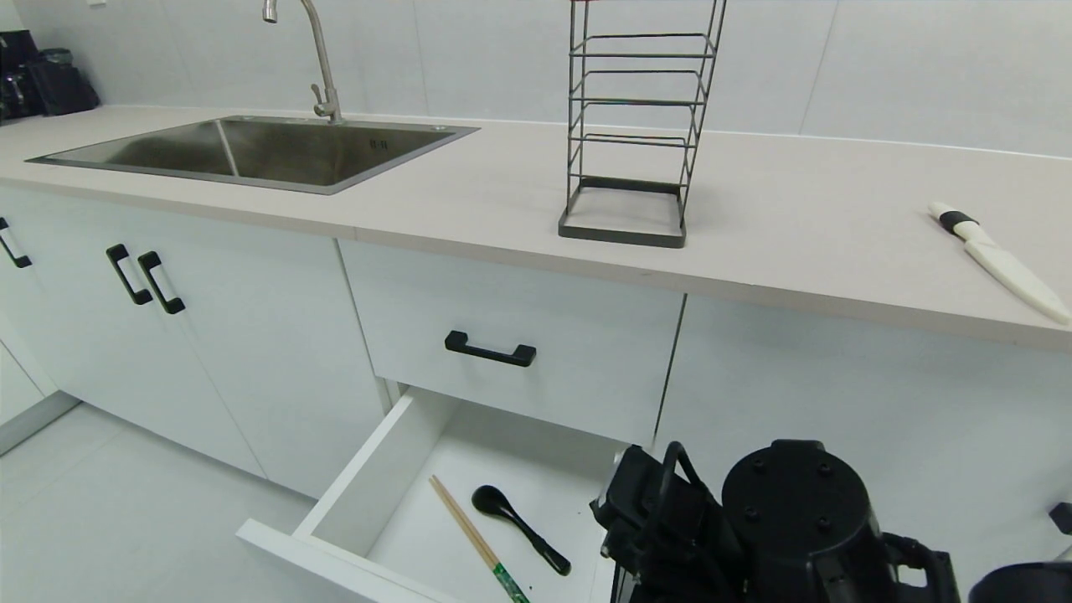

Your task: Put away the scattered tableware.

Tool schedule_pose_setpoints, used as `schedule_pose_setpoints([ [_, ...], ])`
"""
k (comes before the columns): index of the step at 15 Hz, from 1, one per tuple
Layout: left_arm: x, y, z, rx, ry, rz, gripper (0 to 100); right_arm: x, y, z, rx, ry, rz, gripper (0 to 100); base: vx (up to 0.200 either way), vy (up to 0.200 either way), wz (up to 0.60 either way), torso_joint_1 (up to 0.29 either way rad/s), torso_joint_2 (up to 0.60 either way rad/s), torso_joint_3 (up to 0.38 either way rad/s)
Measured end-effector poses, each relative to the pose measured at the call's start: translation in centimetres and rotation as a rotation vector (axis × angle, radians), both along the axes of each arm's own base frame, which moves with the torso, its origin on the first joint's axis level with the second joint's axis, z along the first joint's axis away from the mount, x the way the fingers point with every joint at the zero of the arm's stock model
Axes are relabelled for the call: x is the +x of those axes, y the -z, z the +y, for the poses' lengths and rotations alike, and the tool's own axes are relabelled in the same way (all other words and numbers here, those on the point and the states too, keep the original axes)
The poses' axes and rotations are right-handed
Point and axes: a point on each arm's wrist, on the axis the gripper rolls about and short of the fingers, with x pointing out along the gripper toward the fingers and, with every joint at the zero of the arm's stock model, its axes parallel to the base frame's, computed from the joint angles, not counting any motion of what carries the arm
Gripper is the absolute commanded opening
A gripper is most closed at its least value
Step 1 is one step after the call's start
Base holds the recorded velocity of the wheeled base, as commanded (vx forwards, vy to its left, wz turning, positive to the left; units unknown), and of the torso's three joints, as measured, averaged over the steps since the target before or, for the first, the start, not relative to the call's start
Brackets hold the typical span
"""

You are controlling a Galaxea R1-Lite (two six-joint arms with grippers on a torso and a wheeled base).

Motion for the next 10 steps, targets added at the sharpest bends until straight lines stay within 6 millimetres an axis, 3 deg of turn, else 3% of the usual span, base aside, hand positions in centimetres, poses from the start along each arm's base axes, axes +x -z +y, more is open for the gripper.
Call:
schedule_pose_setpoints([
  [2,0.0,0.0,0.0,0.0,0.0,0.0,100,-0.6,0.0,-1.0,-0.008,-0.001,0.004,100,0.0,0.0,0.0,0.0,0.0,0.0],
  [6,0.0,0.0,0.0,0.0,0.0,0.0,100,-2.2,-1.8,-4.2,0.044,0.007,-0.025,100,0.0,0.0,0.0,0.0,0.0,0.0],
  [10,0.0,0.0,0.0,0.0,0.0,0.0,100,-2.0,-3.6,-7.5,0.118,0.058,-0.049,100,0.0,0.0,0.0,0.0,0.0,0.0],
])
